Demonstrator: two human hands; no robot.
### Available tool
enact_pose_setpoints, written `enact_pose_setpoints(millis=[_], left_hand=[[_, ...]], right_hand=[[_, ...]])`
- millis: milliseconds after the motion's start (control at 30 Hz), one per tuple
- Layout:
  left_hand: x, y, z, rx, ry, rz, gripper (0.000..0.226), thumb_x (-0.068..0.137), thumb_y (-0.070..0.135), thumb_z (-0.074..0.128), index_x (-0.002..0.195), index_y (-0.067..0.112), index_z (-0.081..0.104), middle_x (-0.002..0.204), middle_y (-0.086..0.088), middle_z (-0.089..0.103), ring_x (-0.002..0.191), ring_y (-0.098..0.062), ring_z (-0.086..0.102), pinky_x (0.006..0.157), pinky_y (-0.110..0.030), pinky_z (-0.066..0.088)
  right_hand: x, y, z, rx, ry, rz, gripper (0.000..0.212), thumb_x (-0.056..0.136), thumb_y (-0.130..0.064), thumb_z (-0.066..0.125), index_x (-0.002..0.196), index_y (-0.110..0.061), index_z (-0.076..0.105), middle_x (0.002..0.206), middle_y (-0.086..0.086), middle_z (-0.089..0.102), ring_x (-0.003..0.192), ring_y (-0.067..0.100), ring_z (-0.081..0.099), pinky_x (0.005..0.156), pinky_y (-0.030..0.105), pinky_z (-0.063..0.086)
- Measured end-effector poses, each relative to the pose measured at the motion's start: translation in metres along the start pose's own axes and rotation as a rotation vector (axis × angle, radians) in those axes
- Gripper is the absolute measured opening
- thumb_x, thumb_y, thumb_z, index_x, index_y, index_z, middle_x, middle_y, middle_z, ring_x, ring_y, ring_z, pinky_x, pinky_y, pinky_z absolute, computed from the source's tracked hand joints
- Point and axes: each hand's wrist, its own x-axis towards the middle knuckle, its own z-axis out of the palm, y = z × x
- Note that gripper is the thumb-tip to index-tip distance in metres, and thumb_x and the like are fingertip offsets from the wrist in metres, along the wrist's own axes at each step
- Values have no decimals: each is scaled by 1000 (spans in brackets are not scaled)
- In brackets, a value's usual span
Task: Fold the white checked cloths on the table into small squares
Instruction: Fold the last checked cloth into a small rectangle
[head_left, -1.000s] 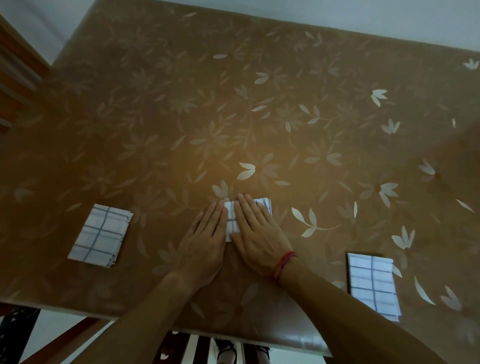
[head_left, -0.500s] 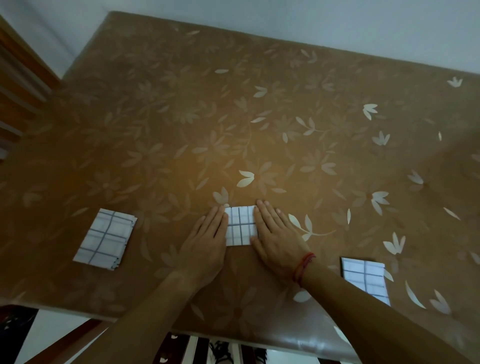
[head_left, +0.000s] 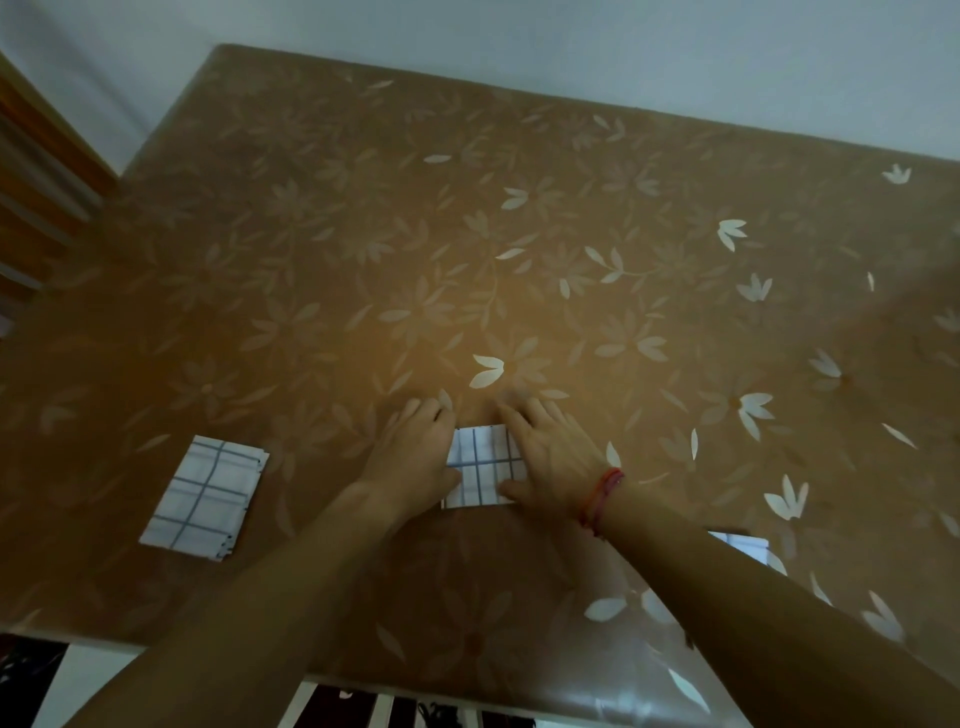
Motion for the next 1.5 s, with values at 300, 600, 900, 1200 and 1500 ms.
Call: enact_pose_setpoints(millis=[300, 600, 900, 1200, 1500], left_hand=[[20, -2, -3, -84, -116, -140, 49, 61, 24, 77, 100, 15, 49, 94, 5, 47, 90, -16, 43, 71, -24, 32], [9, 3, -8, -430, -53, -217, 19, 72, 8, 66, 87, 11, 54, 79, -3, 60, 74, -21, 59, 56, -38, 50], [-18, 17, -42, -911, 34, -278, 14, 73, -3, 70, 83, 2, 61, 82, -16, 68, 76, -24, 68, 66, -45, 55], [-63, 50, -98, -1102, 200, -332, 24, 76, 5, 76, 96, 15, 67, 89, 1, 69, 84, -10, 64, 68, -25, 52], [-125, 82, -138, -1406, 223, -338, 15, 85, 3, 67, 99, 1, 71, 95, -13, 74, 93, -29, 70, 91, -44, 53]], right_hand=[[20, 4, -9, 32, -53, 20, 61, 72, -45, 75, 119, -15, 51, 122, 4, 50, 114, 22, 44, 95, 33, 39], [22, 5, -12, 159, -144, 114, 41, 77, -47, 67, 102, -15, 63, 105, 3, 58, 98, 23, 56, 79, 32, 47], [-5, -12, -52, 365, -117, 129, 24, 92, -34, 54, 98, -14, 66, 87, 4, 68, 77, 18, 63, 72, 41, 55], [-61, -25, -107, 516, 88, 169, 8, 89, -23, 63, 84, -25, 58, 73, -14, 58, 65, 0, 55, 56, 13, 38], [-121, -53, -154, 1030, 294, 201, 17, 84, -3, 71, 74, -15, 65, 59, -11, 68, 58, -1, 65, 53, 15, 49]])
